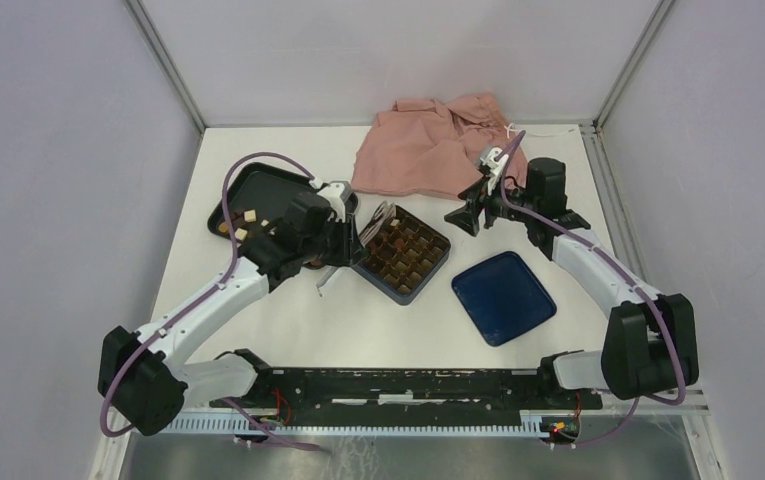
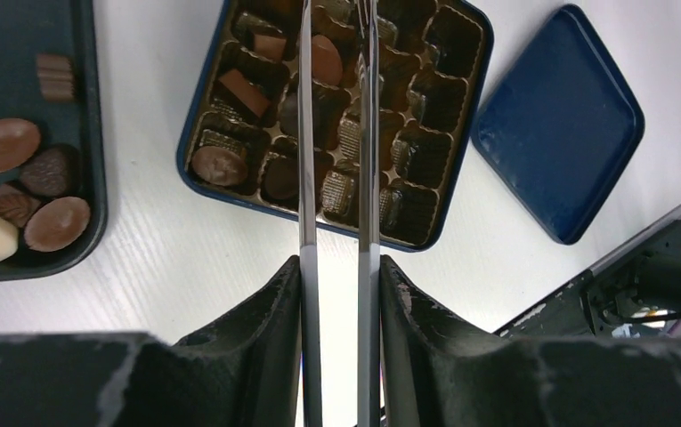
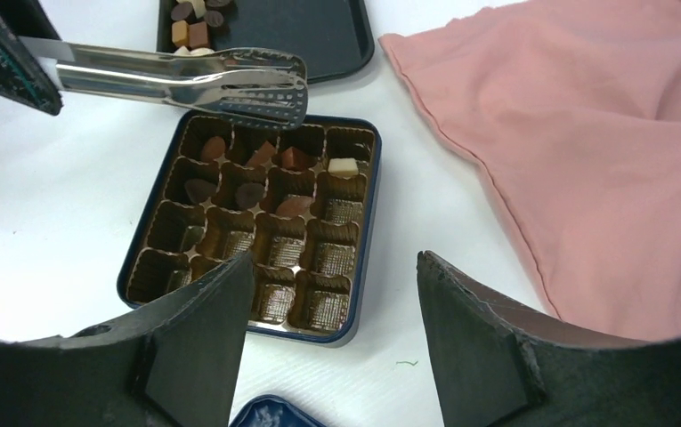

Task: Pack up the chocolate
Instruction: Place the fake chocolate in the packing box, then pick up the fake chocolate from the plate.

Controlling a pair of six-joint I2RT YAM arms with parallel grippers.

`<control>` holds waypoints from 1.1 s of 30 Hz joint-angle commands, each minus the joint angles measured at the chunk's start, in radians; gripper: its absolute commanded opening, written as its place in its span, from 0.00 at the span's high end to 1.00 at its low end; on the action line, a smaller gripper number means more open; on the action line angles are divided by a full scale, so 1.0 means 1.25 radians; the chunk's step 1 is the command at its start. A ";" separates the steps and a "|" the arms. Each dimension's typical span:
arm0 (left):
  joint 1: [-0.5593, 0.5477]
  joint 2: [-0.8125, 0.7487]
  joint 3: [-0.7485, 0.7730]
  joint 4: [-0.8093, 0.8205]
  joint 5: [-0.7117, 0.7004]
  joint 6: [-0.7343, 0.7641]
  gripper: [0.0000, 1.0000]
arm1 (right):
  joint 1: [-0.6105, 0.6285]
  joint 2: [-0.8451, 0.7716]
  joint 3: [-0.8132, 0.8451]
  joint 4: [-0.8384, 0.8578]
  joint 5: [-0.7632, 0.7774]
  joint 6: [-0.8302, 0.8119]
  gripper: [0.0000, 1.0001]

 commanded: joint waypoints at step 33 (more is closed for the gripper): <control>0.405 0.042 0.172 -0.372 -0.205 0.160 0.57 | 0.091 -0.046 -0.048 0.079 -0.125 -0.012 0.27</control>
